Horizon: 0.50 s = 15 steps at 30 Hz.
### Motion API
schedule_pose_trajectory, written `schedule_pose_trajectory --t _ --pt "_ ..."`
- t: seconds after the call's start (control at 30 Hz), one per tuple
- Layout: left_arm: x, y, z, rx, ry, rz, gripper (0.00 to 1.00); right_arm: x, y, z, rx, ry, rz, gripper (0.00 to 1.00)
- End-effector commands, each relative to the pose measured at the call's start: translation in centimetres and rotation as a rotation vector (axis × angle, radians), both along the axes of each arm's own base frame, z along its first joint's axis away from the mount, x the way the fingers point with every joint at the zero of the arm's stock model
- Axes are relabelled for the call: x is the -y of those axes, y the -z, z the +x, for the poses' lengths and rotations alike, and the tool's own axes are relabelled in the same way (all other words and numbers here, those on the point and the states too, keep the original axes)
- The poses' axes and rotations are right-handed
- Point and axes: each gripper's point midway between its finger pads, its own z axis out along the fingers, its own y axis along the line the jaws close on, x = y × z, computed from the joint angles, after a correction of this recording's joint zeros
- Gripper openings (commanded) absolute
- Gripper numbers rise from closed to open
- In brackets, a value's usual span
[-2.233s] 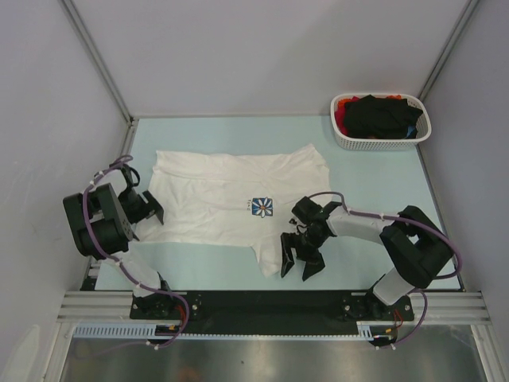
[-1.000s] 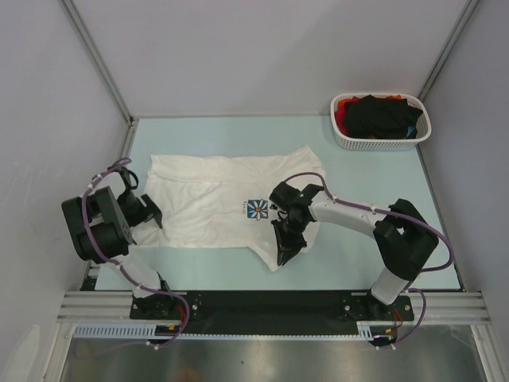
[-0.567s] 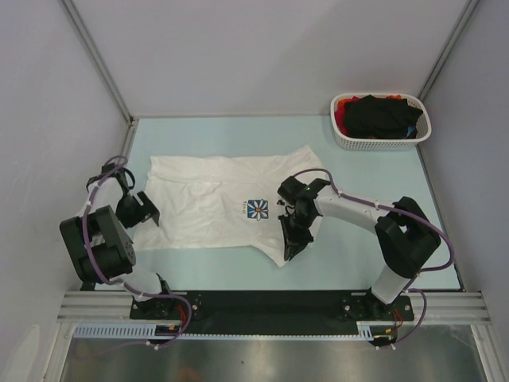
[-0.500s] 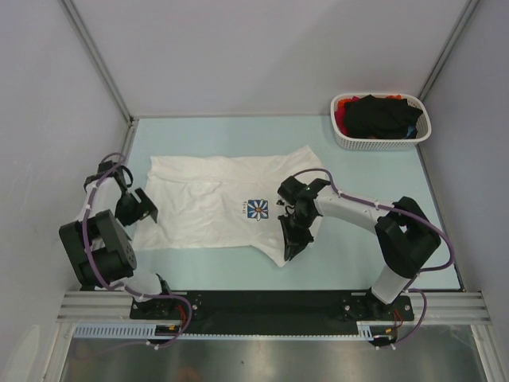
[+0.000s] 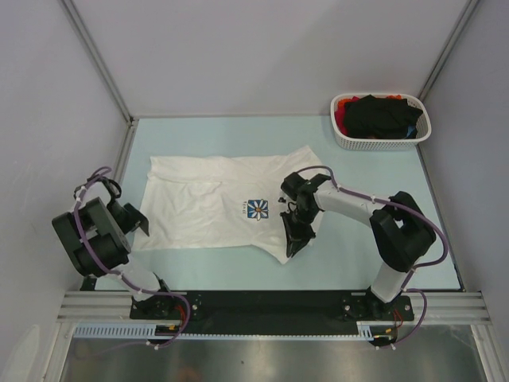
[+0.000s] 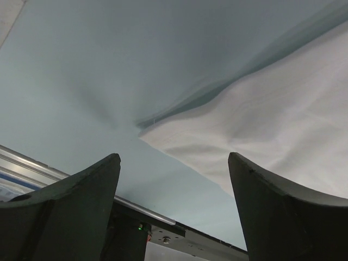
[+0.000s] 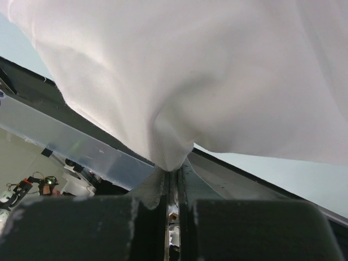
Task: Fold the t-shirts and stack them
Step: Grap the side of the flattened tshirt closest away from the robot with both arms
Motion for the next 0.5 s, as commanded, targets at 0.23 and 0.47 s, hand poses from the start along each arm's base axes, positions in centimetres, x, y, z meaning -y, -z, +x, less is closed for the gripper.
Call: schedule_pose_trajectory --t 0.23,0.47 --pt "-0.5 3.2 0.2 -0.071 -0.025 -0.039 0.65 0.1 -1.5 1.6 -0.020 0.005 0.035 0.00" --pt "-0.5 4.3 0.2 -0.104 -0.013 -0.064 0.00 -0.4 -2.7 1.9 -0.084 0.010 0.071 0.00"
